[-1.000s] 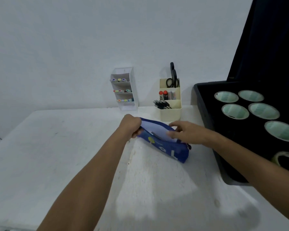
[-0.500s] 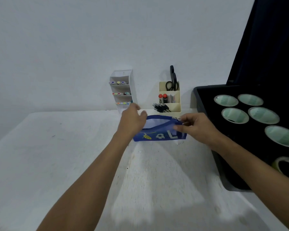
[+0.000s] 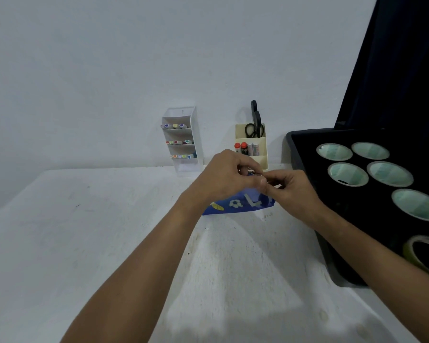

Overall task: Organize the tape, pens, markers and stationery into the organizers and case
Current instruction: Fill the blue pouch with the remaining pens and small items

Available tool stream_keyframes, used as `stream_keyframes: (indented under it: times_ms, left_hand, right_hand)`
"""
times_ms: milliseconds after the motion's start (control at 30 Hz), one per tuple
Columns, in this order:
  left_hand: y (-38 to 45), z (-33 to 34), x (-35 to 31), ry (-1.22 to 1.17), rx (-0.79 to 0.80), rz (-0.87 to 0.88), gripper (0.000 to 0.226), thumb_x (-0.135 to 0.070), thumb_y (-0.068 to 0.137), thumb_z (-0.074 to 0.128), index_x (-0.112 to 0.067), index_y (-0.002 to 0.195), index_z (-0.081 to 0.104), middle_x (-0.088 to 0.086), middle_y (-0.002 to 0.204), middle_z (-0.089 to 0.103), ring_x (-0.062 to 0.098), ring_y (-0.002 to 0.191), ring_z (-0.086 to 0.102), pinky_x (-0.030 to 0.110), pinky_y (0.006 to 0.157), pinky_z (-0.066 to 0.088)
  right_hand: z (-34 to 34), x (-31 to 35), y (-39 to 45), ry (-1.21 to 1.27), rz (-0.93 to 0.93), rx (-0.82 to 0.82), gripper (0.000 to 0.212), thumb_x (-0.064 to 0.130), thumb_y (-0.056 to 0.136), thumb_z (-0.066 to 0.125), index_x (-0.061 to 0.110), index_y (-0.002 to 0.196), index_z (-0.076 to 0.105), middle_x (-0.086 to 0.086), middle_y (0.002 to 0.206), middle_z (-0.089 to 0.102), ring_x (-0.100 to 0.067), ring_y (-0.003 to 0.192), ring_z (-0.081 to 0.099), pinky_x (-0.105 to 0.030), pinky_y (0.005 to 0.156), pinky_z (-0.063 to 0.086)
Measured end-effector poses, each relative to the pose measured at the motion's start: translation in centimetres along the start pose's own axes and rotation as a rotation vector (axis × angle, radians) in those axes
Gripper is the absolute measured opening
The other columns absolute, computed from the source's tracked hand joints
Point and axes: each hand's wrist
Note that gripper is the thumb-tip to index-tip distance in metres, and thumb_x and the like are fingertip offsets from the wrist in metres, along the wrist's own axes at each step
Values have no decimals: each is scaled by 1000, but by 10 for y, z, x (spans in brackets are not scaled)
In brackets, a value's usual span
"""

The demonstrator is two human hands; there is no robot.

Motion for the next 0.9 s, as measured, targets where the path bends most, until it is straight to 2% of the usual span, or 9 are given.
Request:
stream_keyframes:
  times_ms: [133, 267, 367, 433, 600, 667, 767, 833, 900]
  left_hand:
    - [5, 1, -1, -13, -158, -11, 19, -22, 93, 60, -11, 92, 74, 4, 78, 70, 19, 70, 62, 33, 72, 52]
    - [5, 8, 1, -68, -188, -92, 19, -25, 93, 59, -11, 93, 73, -2, 74, 67, 6, 60, 58, 27, 68, 51]
    - [3, 15, 5, -59, -225, -193, 21, -24, 93, 59, -9, 95, 74, 3, 81, 71, 10, 63, 60, 26, 68, 50]
    - [2, 18, 14, 55, -260, -273, 23, -24, 94, 57, -7, 93, 73, 5, 83, 70, 10, 64, 57, 22, 65, 43]
    - [-19, 20, 73, 254, -307, -491, 26, -20, 96, 52, 1, 88, 67, 9, 80, 64, 18, 70, 52, 25, 66, 39]
    - [-30, 16, 98, 266, -315, -566, 31, -21, 96, 53, 3, 83, 66, 11, 75, 62, 21, 69, 53, 27, 64, 37]
    - [-37, 10, 110, 268, -306, -615, 34, -27, 96, 54, 0, 80, 67, 10, 74, 62, 21, 68, 53, 26, 64, 36]
    - [-34, 6, 105, 150, -330, -603, 41, -36, 95, 53, 0, 85, 69, 10, 80, 68, 25, 73, 60, 28, 66, 43]
    - [-31, 2, 87, -264, -350, -610, 50, -53, 94, 46, -8, 97, 67, 6, 92, 69, 24, 85, 64, 34, 75, 51]
  right_hand:
    - [1, -3, 2, -2, 42, -15, 21, 19, 85, 67, 9, 104, 71, 8, 85, 68, -23, 82, 66, -22, 64, 57]
    - [4, 0, 0, -24, -40, -32, 24, 21, 86, 67, 13, 108, 70, 10, 87, 68, -21, 75, 63, -18, 57, 52]
    - [7, -3, -1, -160, -66, -93, 22, 22, 87, 66, 10, 105, 72, 7, 84, 66, -14, 73, 62, -12, 56, 49]
    - [7, -5, 0, -180, -41, -152, 22, 23, 89, 65, 10, 105, 71, 7, 82, 64, -8, 73, 60, -9, 56, 49]
    - [-7, -5, 5, -39, -2, -238, 9, 20, 94, 57, 14, 97, 63, 2, 84, 63, -18, 81, 62, -30, 67, 54]
    - [-10, -3, 4, -79, -50, -253, 5, 18, 96, 53, 17, 96, 57, 9, 82, 59, -9, 77, 57, -23, 68, 49]
    - [-4, 3, 0, -180, -148, -202, 7, 18, 99, 47, 14, 100, 53, 16, 79, 54, 3, 71, 54, -12, 60, 41]
    - [-6, 8, 0, -177, -206, -206, 7, 17, 100, 44, 14, 101, 50, 14, 77, 52, 5, 67, 52, -10, 57, 38]
    - [-16, 18, 1, -105, -259, -276, 7, 17, 101, 42, 17, 100, 49, 12, 79, 52, 2, 67, 49, -15, 61, 40]
Point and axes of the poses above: each hand's wrist, its own y-axis towards the middle knuckle, its own z-axis out of the palm, x = y × z
